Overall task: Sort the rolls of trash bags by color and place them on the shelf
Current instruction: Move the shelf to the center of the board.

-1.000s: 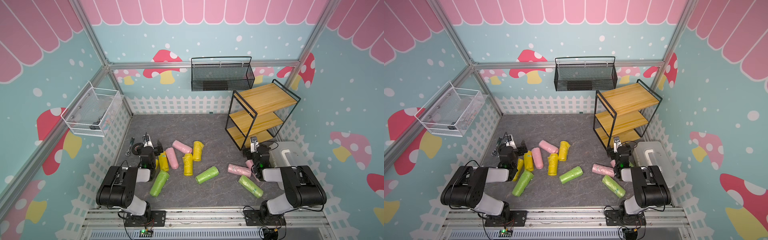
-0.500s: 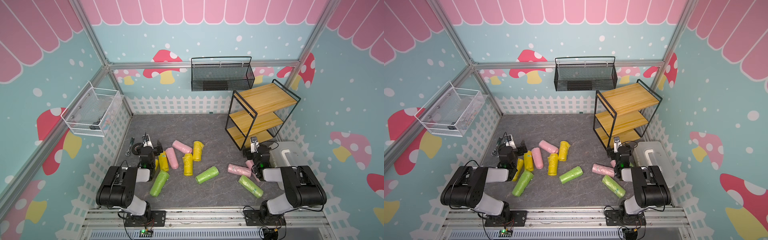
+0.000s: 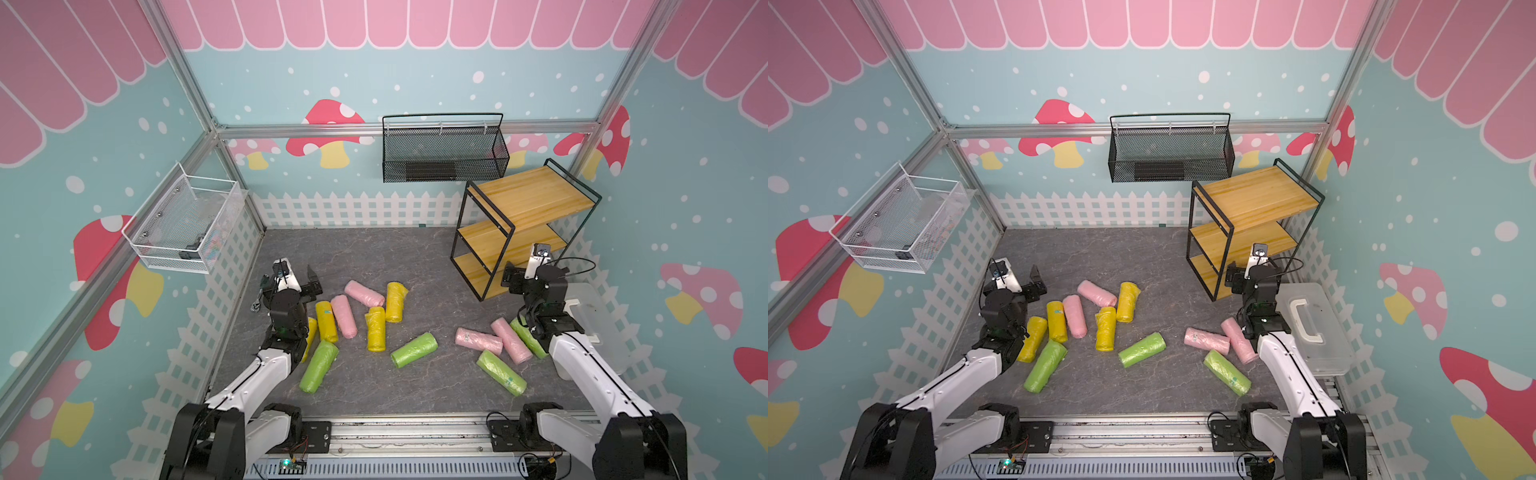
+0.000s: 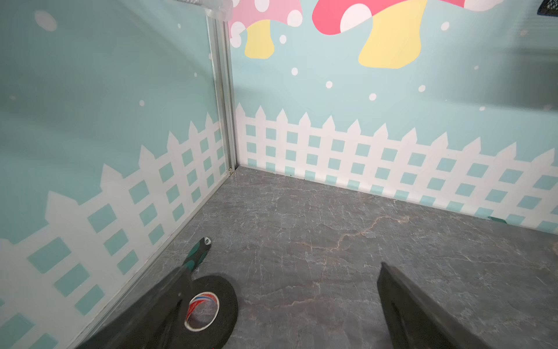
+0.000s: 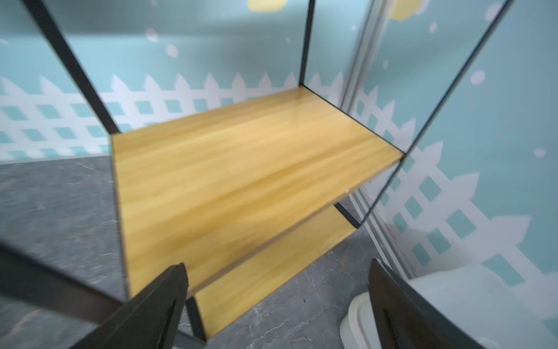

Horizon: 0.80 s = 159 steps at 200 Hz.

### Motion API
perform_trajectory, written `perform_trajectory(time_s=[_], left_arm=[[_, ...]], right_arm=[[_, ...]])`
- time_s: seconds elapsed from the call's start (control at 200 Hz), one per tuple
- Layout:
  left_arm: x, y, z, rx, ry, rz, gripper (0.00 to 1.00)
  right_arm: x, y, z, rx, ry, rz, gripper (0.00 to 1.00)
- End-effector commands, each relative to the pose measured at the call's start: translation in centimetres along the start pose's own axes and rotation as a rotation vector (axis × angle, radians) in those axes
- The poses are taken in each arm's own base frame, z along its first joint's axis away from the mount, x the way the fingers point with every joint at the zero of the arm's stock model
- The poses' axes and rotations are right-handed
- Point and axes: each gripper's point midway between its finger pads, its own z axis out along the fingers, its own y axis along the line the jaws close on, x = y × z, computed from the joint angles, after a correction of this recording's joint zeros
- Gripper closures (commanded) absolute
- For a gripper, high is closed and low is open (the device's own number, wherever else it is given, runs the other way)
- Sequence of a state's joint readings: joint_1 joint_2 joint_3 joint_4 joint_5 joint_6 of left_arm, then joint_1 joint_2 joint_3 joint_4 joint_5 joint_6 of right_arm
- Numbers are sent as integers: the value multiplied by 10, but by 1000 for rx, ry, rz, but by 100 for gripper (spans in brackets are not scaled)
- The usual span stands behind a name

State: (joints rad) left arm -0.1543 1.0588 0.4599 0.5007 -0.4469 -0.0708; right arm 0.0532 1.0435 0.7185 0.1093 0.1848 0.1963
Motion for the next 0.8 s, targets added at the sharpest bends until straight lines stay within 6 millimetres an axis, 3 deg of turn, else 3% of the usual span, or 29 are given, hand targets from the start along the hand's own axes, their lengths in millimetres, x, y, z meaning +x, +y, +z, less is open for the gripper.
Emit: perform_trajectory(time_s=[0.0,0.095,0.2,0.295,0.445,0.79], left_arm=[[-17,9,-22,-86,60,51,4],[-33,3,-45,-2,60,-23,7],[-44,-3,-69,97,54,-108,8],[-42,-7,-81,149,77,-146,8],[-37,-15,-89,199,135,-143,8],[-34,-64,-104,455,189,-130,8]], right_arm=[[42,27,-35,-187,190,33,4],[30,32,-57,-245,134,45,3],[15,39,-63,-288,85,28,4],[-4,49,-59,-342,24,6,5],[-27,47,-48,-314,-24,22,4],[-48,56,-19,-334,-53,61,6]])
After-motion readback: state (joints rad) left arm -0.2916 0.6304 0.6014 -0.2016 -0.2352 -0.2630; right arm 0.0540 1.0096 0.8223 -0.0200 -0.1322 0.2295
